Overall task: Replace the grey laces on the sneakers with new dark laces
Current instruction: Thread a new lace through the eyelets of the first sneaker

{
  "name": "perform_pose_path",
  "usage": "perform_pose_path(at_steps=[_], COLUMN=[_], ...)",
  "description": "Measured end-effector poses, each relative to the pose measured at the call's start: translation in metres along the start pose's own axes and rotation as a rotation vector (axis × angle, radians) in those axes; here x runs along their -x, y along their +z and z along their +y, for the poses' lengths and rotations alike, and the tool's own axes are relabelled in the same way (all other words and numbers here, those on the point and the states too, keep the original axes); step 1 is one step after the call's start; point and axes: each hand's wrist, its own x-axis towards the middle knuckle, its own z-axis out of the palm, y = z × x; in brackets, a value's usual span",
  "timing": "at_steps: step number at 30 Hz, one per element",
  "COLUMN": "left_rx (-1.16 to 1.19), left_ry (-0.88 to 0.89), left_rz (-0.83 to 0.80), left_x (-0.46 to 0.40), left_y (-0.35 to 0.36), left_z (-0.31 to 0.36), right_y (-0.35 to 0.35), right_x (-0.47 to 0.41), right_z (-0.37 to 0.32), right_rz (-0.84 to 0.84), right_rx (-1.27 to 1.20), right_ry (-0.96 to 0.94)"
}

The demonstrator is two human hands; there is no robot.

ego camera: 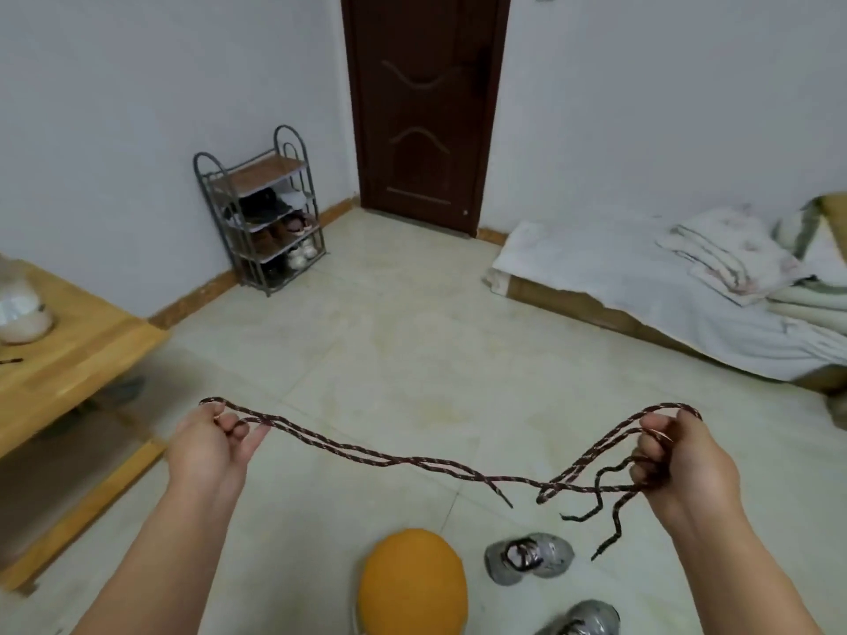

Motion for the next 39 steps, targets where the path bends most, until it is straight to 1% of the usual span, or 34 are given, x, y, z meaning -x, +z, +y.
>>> perform_pose_path(at_steps=[2, 3, 6, 9, 10, 13, 16, 18, 21, 24, 26, 30, 31, 32, 33, 36, 39], left_rx=[0.156, 0.199, 0.183, 0.043, -0.032, -0.339, -0.681, -0.858, -1.023, -1.193, -1.263, -1.311, -1.301, -1.285, -1.266, -1.231, -1.141], left_ry=[-0.084, -0.111, -0.159, -0.177, -0.139, 0.083, 0.226, 0.238, 0.213, 0.323, 0.348, 0.229, 0.195, 0.155, 0.113, 0.054, -0.006], left_rz=[-0.014, -0.024, -0.096, -0.166, -0.181, -0.268, -0.505, -0.670, -0.898, -1.121, -1.243, -1.573, -1.628, -1.642, -1.620, -1.517, -1.505], left_x=[-0.013, -0.018, -0.026, -0.022, -0.017, 0.014, 0.058, 0.091, 0.130, 0.155, 0.166, 0.182, 0.185, 0.187, 0.189, 0.185, 0.175], left_y=[0.018, 0.029, 0.072, 0.121, 0.138, 0.187, 0.230, 0.252, 0.272, 0.284, 0.294, 0.318, 0.325, 0.331, 0.337, 0.354, 0.377], left_z=[-0.005, -0.009, -0.030, -0.055, -0.063, -0.088, -0.124, -0.152, -0.196, -0.236, -0.257, -0.285, -0.290, -0.293, -0.297, -0.310, -0.322], right_y=[-0.012, -0.019, -0.034, -0.051, -0.056, -0.075, -0.087, -0.092, -0.097, -0.106, -0.112, -0.122, -0.124, -0.127, -0.130, -0.142, -0.151], right_x=[-0.012, -0.020, -0.045, -0.074, -0.082, -0.107, -0.121, -0.126, -0.130, -0.135, -0.139, -0.147, -0.149, -0.152, -0.155, -0.168, -0.184], right_z=[-0.007, -0.009, -0.015, -0.021, -0.024, -0.033, -0.041, -0.047, -0.054, -0.060, -0.065, -0.074, -0.076, -0.077, -0.079, -0.078, -0.074], right_rz=[0.053, 0.061, 0.031, 0.018, 0.002, -0.079, -0.160, -0.191, -0.241, -0.289, -0.308, -0.358, -0.354, -0.332, -0.291, -0.101, 0.083], right_rx=[-0.004, 0.041, 0.281, 0.357, 0.366, 0.437, 0.495, 0.487, 0.400, 0.349, 0.359, 0.355, 0.347, 0.344, 0.340, 0.297, 0.271], right_ry=[-0.023, -0.034, -0.042, -0.010, 0.003, 0.029, 0.031, 0.037, 0.058, 0.061, 0.047, 0.020, 0.013, 0.005, 0.000, -0.020, -0.025])
